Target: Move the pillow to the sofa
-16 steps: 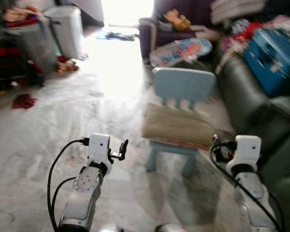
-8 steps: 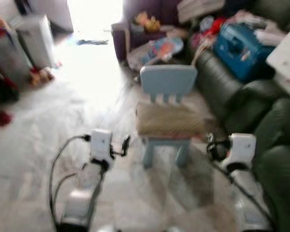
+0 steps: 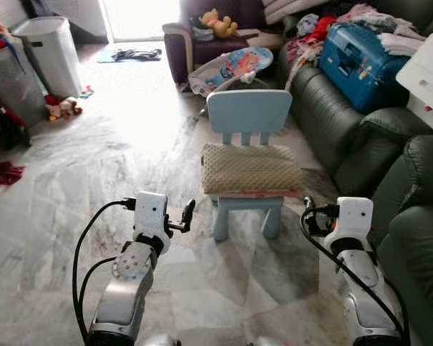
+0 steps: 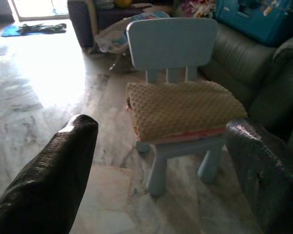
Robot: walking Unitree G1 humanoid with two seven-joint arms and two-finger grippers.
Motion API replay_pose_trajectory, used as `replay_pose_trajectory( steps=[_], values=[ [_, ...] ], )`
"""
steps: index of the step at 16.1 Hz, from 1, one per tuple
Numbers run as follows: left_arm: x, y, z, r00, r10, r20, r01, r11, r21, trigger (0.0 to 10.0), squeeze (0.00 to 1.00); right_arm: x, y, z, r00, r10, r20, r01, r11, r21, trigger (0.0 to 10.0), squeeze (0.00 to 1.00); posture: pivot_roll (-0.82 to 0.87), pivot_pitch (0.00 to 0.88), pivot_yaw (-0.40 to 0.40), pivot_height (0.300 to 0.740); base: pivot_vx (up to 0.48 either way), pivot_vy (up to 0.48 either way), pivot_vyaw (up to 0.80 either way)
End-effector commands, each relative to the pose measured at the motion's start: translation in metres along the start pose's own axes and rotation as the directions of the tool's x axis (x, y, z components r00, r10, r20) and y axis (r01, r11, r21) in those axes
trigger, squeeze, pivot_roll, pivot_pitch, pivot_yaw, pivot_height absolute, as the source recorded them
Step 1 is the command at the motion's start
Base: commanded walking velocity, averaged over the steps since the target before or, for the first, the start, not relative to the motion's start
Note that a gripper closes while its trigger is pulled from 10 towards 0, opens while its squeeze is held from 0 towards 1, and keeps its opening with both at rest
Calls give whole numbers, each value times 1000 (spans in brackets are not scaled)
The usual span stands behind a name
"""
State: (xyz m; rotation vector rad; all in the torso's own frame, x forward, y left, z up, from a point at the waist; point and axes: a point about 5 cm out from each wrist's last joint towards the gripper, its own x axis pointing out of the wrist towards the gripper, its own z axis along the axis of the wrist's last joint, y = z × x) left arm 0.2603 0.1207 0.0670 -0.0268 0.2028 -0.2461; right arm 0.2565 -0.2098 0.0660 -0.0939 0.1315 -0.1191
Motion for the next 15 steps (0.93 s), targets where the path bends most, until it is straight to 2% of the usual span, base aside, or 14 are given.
replay_pose_trajectory(
  steps=[1,7,11,13,15],
  values=[
    [1,-1,3,1000,-12,2,12,1000,4,10000,0,1,-1,2,1000,-4,9,4,1000,-11,10000,0,-9,0,1,740,0,0,0],
    [-2,-4,0,1000,-15,-6,15,1000,-11,10000,0,-3,7,3,999,51,17,-51,999,-14,10000,0,-11,0,-1,740,0,-339,0],
    [-2,-3,1,1000,-9,-8,9,1000,-12,10000,0,-6,-3,0,998,59,6,-59,997,-46,10000,0,-11,0,-8,740,0,-439,0],
    [-2,0,-1,1000,29,-9,-29,1000,11,10000,0,-6,-5,1,998,62,4,-62,996,-63,10000,0,-13,0,-10,740,0,-356,0],
    [-1,6,2,995,96,15,-96,994,43,10000,0,-7,-3,2,995,95,11,-94,992,-90,10000,0,-12,0,-4,740,0,0,0]
  ],
)
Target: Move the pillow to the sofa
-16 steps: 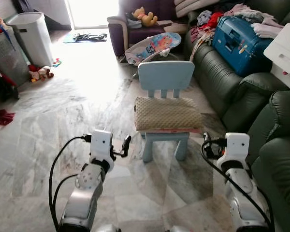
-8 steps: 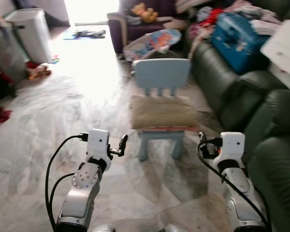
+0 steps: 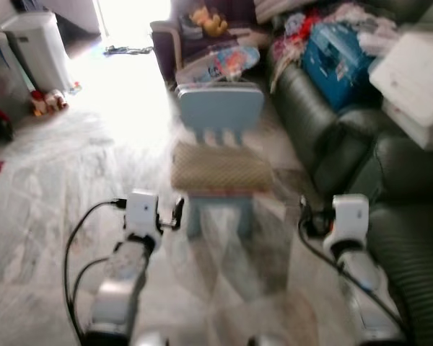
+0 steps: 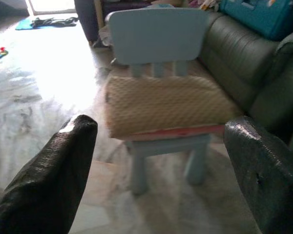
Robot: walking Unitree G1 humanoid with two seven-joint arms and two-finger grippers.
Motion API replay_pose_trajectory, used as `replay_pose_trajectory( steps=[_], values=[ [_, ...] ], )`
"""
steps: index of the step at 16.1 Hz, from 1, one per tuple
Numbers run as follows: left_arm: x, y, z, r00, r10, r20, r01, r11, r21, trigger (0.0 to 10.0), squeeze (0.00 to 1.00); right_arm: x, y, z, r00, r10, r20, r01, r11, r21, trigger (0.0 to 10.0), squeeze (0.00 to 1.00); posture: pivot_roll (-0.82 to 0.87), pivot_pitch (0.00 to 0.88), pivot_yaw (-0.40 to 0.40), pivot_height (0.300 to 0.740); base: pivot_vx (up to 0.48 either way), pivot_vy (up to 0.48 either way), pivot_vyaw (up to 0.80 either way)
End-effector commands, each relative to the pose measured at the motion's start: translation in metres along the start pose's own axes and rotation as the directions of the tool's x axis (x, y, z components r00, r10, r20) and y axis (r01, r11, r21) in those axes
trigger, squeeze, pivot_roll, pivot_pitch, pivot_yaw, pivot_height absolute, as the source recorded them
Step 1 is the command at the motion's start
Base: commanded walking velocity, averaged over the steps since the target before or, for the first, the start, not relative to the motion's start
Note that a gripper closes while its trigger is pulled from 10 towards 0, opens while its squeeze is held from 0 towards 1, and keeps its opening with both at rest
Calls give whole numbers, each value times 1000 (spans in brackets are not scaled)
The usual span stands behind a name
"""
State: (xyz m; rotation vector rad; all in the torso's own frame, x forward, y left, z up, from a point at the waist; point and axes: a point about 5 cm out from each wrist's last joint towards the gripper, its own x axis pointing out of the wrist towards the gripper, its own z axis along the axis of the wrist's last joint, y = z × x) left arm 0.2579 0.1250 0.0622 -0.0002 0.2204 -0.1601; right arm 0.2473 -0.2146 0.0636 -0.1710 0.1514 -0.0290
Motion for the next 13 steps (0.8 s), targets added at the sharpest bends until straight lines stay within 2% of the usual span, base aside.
replay_pose_trajectory(
  steps=[1,3,5,7,9,10,13],
  values=[
    [3,6,8,999,44,29,-45,998,33,10000,0,1,1,6,999,16,28,-15,1000,-16,10000,0,-12,0,-3,740,0,0,0],
    [4,14,7,996,91,15,-91,996,-5,10000,0,2,-6,4,1000,-4,15,4,1000,-6,10000,0,-15,0,-2,740,0,0,0],
    [5,23,9,988,149,36,-150,988,36,10000,0,3,-3,7,1000,-3,23,3,1000,0,10000,0,-15,0,-1,740,0,0,0],
    [4,26,11,982,181,59,-185,981,62,10000,0,3,0,8,999,13,32,-13,1000,8,10000,0,-15,0,1,740,0,0,0],
    [3,27,13,984,168,64,-171,984,49,10000,0,3,2,9,999,23,36,-24,999,26,10000,0,-13,0,-1,740,0,0,0],
    [3,28,11,987,154,51,-155,988,15,10000,0,2,8,10,997,61,48,-64,996,61,10000,0,-11,0,-5,740,0,0,0],
    [4,31,14,986,151,67,-153,988,13,10000,0,2,14,12,996,69,50,-71,996,49,10000,0,-8,0,-11,740,0,0,0]
  ],
)
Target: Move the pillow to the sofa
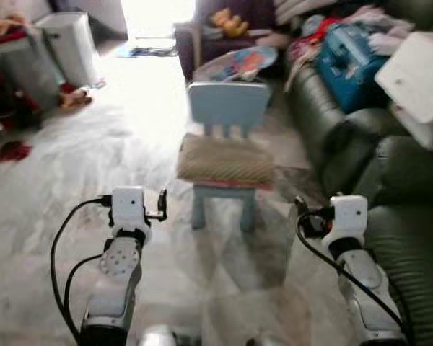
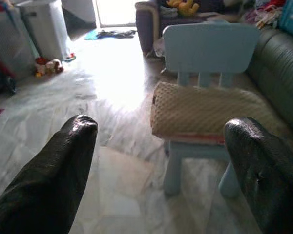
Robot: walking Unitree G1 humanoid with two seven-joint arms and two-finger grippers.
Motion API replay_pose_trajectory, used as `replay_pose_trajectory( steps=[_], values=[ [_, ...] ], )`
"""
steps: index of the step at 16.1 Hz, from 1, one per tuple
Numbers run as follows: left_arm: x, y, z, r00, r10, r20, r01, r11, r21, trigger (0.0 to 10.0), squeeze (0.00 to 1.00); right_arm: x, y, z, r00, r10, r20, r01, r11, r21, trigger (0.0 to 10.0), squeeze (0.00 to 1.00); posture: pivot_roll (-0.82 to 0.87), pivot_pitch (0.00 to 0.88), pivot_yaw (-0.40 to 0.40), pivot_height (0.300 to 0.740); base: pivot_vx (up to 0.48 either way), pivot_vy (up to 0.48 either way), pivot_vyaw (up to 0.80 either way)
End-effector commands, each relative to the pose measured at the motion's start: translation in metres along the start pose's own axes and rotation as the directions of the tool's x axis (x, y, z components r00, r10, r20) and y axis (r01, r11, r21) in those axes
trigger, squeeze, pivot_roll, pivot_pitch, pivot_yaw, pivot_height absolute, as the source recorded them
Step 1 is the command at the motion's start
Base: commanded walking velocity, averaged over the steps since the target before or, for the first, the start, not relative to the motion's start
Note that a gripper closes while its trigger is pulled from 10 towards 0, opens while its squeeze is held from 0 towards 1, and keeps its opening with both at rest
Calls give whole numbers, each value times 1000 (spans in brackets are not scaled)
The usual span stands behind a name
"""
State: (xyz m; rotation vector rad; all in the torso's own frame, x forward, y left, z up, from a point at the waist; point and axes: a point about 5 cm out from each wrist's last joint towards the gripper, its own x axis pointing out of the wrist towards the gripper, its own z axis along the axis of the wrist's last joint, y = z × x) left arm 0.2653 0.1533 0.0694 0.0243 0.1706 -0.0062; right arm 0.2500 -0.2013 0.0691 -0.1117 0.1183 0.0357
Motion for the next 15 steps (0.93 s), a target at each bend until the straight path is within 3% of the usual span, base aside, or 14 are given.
replay_pose_trajectory(
  steps=[1,4,15],
  values=[
    [3,2,7,1000,-3,22,3,1000,2,10000,0,1,2,4,1000,4,10,-4,1000,-4,10000,0,-5,0,-11,740,0,0,0],
    [2,2,7,1000,-17,20,18,1000,-8,10000,0,3,-1,3,1000,-19,1,19,1000,-3,10000,0,-2,0,-12,740,0,0,0],
    [-2,-2,3,1000,-30,2,30,999,-29,10000,0,3,-3,1,999,-40,-12,40,999,-6,10000,0,-6,0,-13,740,314,0,0]
  ],
)
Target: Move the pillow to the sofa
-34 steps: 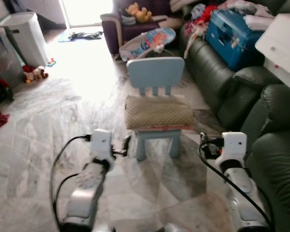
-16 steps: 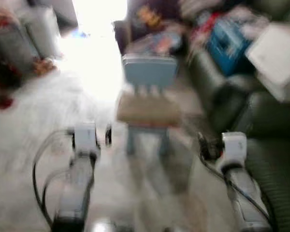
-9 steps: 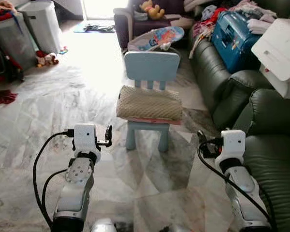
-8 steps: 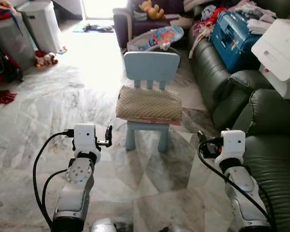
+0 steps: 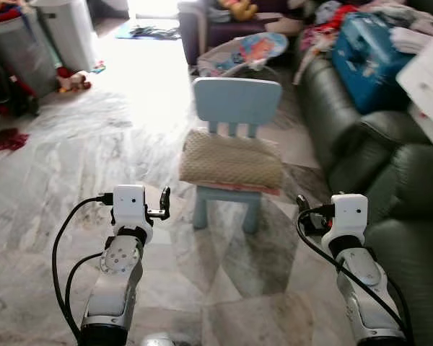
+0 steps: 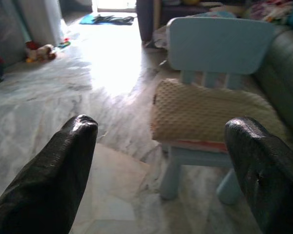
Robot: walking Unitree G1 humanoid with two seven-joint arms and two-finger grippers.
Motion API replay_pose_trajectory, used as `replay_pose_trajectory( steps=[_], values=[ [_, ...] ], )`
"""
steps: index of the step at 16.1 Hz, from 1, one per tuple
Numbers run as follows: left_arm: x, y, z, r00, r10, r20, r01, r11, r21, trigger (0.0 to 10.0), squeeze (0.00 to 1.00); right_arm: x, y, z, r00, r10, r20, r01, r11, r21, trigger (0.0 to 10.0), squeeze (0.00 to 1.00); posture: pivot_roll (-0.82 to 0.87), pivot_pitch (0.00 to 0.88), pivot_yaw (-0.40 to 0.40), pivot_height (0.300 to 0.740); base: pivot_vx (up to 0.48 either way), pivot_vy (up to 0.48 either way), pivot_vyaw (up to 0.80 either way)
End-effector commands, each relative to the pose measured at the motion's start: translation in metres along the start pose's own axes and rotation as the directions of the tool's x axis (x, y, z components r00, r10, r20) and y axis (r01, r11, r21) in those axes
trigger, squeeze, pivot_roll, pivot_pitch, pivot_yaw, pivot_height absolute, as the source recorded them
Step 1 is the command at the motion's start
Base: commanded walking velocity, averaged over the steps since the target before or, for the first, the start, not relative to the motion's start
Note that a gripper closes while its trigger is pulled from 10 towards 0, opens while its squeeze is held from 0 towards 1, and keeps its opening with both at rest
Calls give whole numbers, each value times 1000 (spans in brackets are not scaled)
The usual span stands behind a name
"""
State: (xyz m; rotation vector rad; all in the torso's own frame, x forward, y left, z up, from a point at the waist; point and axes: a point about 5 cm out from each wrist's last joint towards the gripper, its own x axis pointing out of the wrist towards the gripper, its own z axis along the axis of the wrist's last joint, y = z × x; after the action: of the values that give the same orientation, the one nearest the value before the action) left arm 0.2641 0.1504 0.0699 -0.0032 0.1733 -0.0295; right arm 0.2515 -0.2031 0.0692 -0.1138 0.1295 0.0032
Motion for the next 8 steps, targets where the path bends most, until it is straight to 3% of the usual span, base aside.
replay_pose_trajectory(
  steps=[1,8],
  values=[
    [-1,1,2,1000,-3,3,3,1000,-5,10000,0,1,-1,1,1000,-9,0,9,1000,-5,10000,0,-6,0,-13,740,349,0,0],
    [0,2,2,1000,-5,2,5,1000,-8,10000,0,3,1,1,1000,-7,0,7,1000,-1,10000,0,0,0,-14,740,348,0,0]
  ],
)
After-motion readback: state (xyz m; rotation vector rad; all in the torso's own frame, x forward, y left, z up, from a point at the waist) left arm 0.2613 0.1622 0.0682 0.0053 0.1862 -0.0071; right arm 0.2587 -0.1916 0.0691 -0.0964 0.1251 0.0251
